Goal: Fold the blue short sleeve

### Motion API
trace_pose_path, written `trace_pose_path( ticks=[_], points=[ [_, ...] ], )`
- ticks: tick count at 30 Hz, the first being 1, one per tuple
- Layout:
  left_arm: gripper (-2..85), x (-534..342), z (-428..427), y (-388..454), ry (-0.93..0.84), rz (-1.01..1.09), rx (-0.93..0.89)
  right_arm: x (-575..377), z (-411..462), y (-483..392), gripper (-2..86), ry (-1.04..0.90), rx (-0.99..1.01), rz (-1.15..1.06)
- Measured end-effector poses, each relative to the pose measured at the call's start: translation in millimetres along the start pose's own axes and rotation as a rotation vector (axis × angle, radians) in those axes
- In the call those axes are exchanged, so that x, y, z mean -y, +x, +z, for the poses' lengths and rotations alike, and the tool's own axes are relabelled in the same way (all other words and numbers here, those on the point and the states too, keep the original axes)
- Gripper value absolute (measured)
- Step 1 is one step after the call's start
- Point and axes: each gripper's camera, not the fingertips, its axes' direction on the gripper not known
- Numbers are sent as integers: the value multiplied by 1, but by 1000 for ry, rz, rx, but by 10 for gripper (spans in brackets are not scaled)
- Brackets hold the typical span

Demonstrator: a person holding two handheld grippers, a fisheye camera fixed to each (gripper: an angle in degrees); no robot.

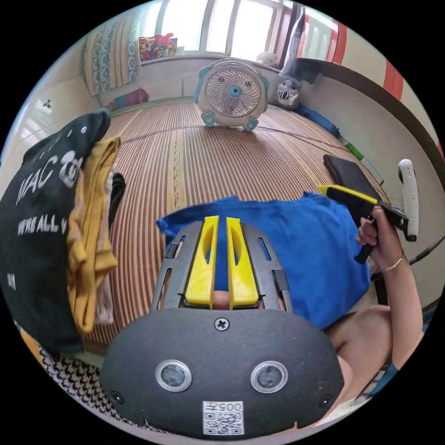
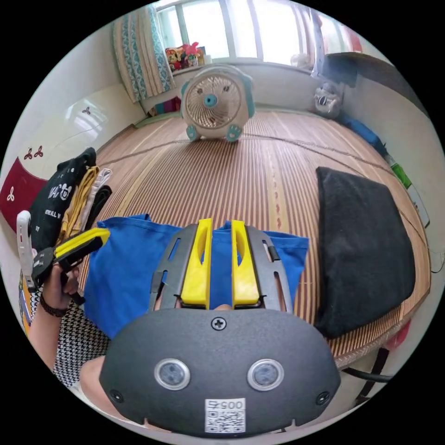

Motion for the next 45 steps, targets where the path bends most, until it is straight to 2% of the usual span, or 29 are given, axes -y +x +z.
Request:
trace_pose_path(
  ticks=[4,11,18,26,33,35,39,45],
  points=[
    [-2,-69,-7,6,-54,-5,75,-50,-43,23,49,52,-21,53],
    [-6,-103,9,17,-136,-40,156,-131,-76,66,55,93,-55,200],
    [-6,-133,32,48,-35,69,266,-173,-79,54,56,58,-20,180],
    [-6,-140,42,50,-55,56,214,-166,-9,37,50,-139,-63,148],
    [-5,-147,52,60,-81,49,215,-161,17,18,0,-187,27,106],
    [-6,-148,54,62,-94,60,212,-163,18,8,-11,-178,-43,109],
    [-6,-153,58,69,-109,61,221,-169,26,12,-15,-183,-116,184],
    [-4,-167,61,77,-97,36,222,-180,59,16,-11,-239,-29,292]
  ],
)
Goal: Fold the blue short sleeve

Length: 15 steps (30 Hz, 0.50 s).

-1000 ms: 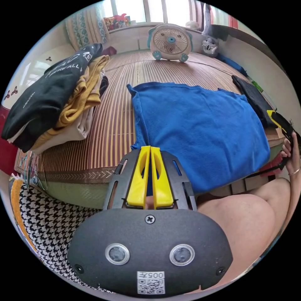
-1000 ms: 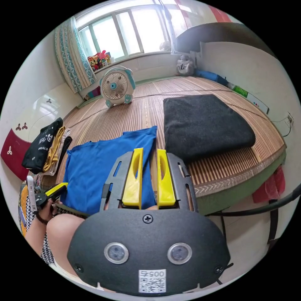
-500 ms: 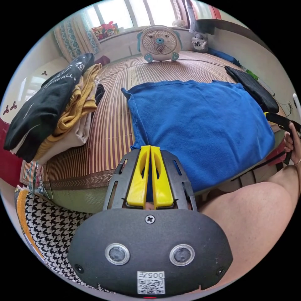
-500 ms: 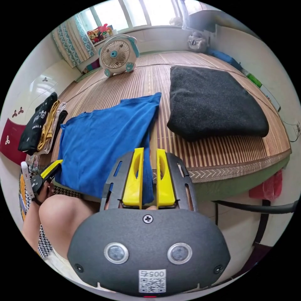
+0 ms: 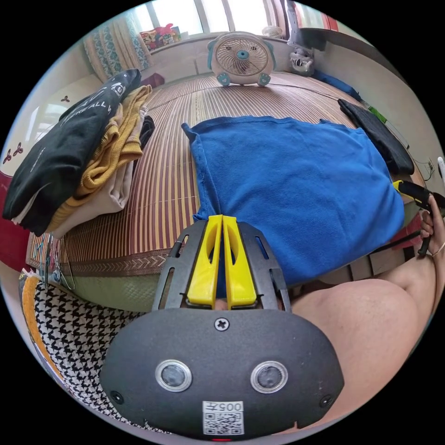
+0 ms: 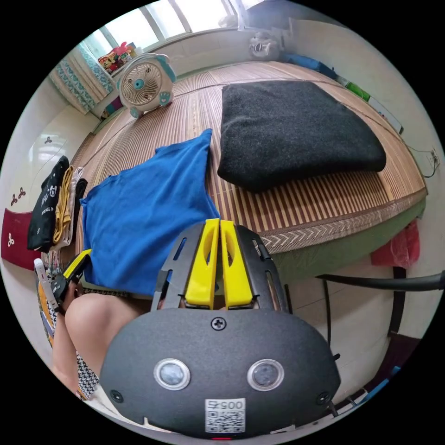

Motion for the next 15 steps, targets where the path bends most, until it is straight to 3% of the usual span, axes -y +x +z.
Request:
trace_pose_path(
  ticks=[5,8,15],
  points=[
    [9,-8,-15,-4,-1,-34,-46,-18,-2,-12,13,112,-13,5],
    [26,-14,-53,-6,104,-31,-57,-31,-4,-18,24,181,-33,3],
    [48,-2,-169,68,342,230,-196,-52,8,-34,21,278,-98,27]
  ],
)
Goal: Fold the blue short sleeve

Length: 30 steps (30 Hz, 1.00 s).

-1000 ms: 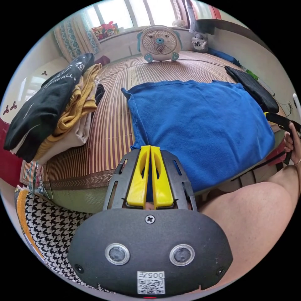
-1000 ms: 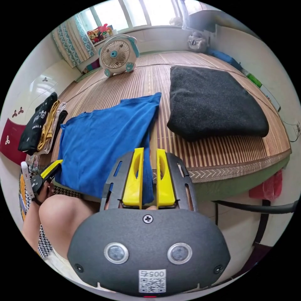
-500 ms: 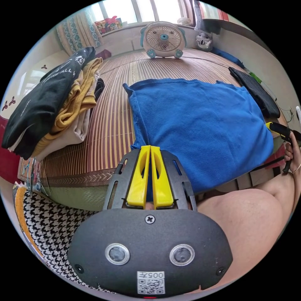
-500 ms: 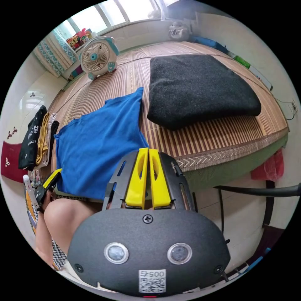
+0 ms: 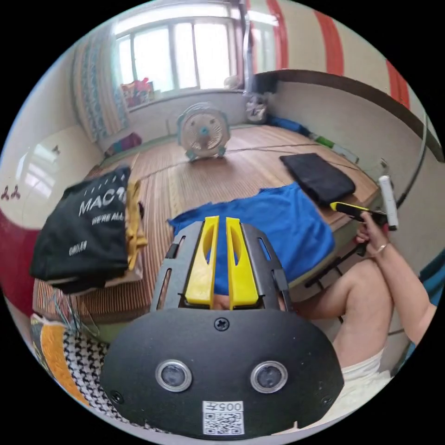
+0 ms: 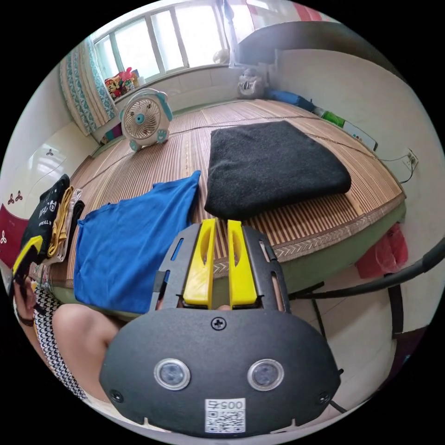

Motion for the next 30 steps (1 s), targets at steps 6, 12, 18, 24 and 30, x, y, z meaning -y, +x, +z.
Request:
trace_pose_path(
  ticks=[6,12,18,24,30],
  points=[
    [62,-4,30,143,-50,256,-259,-23,8,2,19,54,-16,65],
    [62,-29,91,244,-169,335,-370,-46,23,26,18,56,49,156],
    [67,-40,142,304,-214,421,-223,-60,39,33,21,79,110,215],
    [71,-57,171,335,-204,521,-31,-61,54,19,30,122,150,230],
    [57,-46,183,313,-235,364,-120,-61,62,30,35,167,117,218]
  ],
)
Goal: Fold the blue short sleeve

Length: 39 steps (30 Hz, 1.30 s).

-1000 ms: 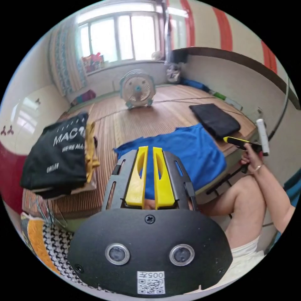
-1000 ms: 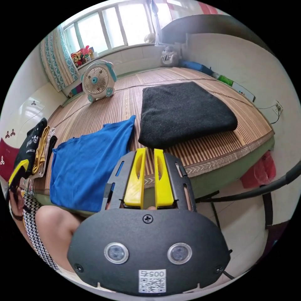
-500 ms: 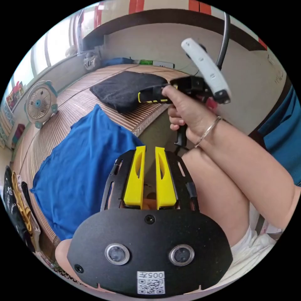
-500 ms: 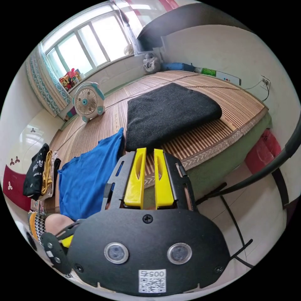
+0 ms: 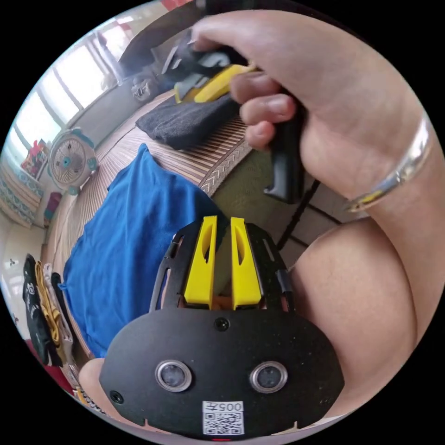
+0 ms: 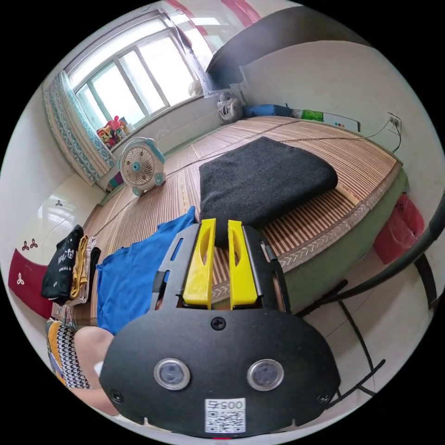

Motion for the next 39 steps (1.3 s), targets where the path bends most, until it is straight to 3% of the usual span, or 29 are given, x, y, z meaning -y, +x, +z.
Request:
trace_pose_path(
  ticks=[5,14,16,21,25,32,39],
  points=[
    [46,-1,-1,-21,5,-29,-81,-1,2,51,36,13,53,139],
    [19,3,-21,-61,-29,-72,-226,14,13,68,30,-4,69,155],
    [14,-1,-53,-86,78,-121,-336,19,15,74,29,-11,75,159],
    [8,-9,-114,-158,273,-269,-408,34,4,93,32,43,77,175],
    [6,-25,-140,-192,312,-277,-497,57,21,107,64,-58,232,156],
    [7,-65,-156,-188,305,-232,-502,102,76,116,133,-343,534,156],
    [8,-77,-174,-197,309,-204,-470,146,107,129,130,-469,519,216]
  ],
)
